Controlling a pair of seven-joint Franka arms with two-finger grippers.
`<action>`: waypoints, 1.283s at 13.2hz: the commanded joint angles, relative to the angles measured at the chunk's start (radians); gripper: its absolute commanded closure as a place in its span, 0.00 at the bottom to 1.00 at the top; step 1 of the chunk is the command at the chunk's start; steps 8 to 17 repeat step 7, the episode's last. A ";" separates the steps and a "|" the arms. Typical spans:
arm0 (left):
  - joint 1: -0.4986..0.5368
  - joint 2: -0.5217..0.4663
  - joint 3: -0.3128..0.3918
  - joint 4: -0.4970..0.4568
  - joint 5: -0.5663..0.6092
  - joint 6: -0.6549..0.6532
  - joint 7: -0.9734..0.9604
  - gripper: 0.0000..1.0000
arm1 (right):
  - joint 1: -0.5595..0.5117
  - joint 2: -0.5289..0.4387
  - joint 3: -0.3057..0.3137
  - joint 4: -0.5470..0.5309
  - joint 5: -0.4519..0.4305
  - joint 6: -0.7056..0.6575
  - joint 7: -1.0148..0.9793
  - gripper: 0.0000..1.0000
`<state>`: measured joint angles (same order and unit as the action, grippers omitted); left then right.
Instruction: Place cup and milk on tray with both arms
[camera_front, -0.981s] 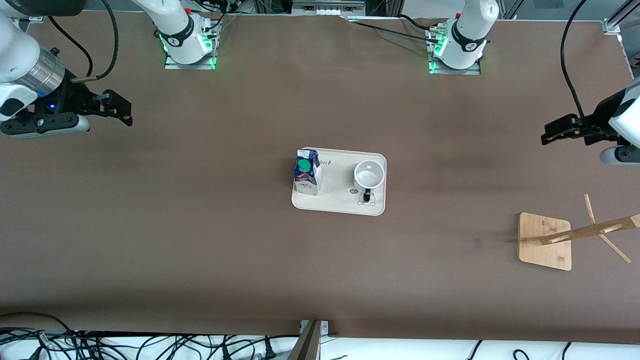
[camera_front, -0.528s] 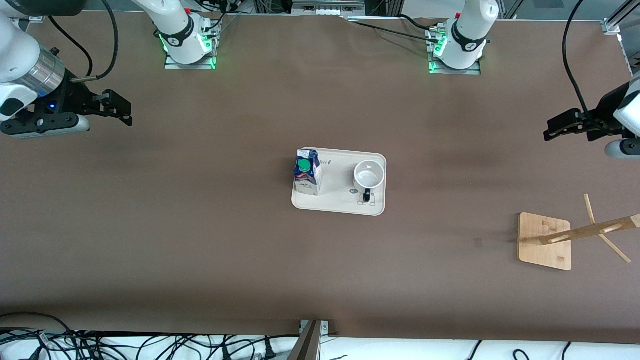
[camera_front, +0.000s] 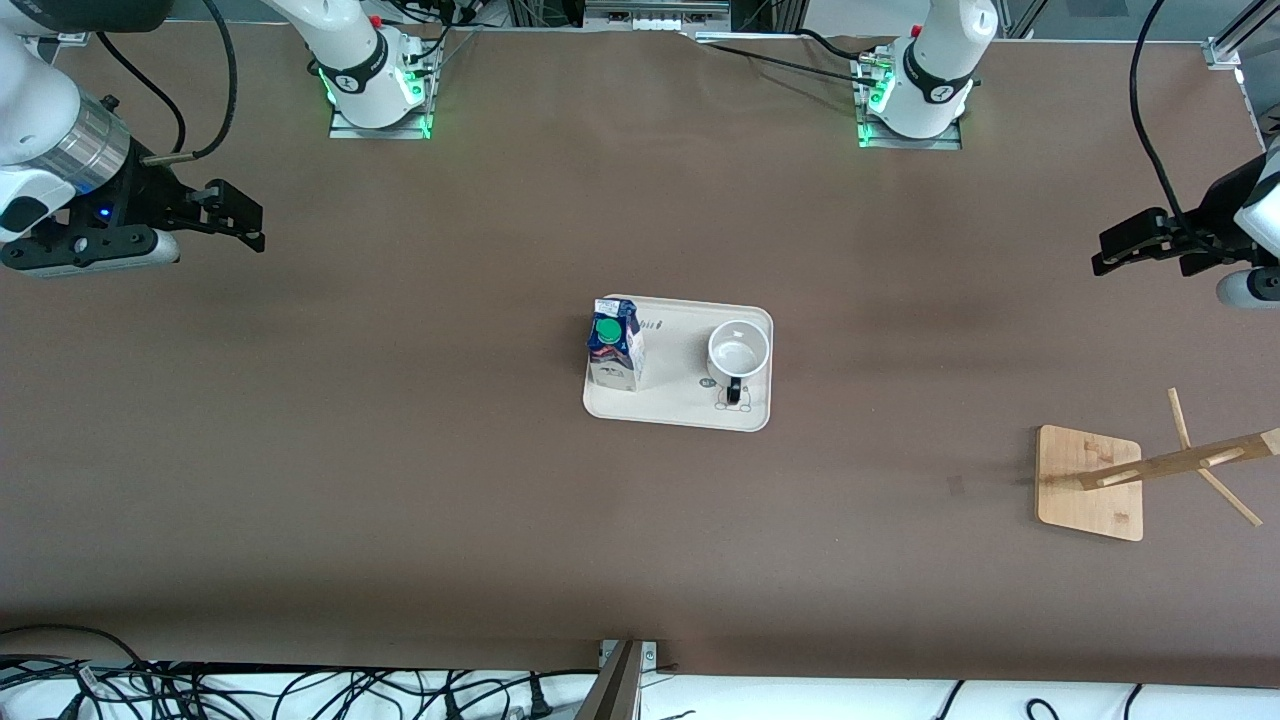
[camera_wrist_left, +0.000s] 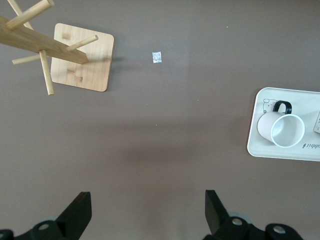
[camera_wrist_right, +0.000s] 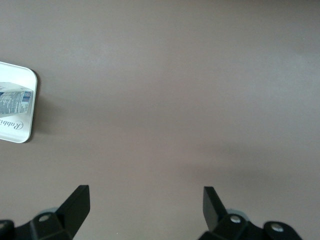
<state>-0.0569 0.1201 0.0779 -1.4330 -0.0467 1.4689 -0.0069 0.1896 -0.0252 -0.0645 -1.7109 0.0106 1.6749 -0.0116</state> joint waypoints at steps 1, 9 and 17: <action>0.000 -0.007 0.000 0.013 0.007 -0.022 0.013 0.00 | -0.004 0.001 0.009 0.014 -0.017 -0.007 0.009 0.00; 0.025 -0.005 0.003 0.011 0.014 -0.024 0.016 0.00 | -0.004 0.001 0.008 0.014 -0.018 -0.006 0.009 0.00; 0.025 -0.005 0.003 0.011 0.014 -0.024 0.016 0.00 | -0.004 0.001 0.008 0.014 -0.018 -0.006 0.009 0.00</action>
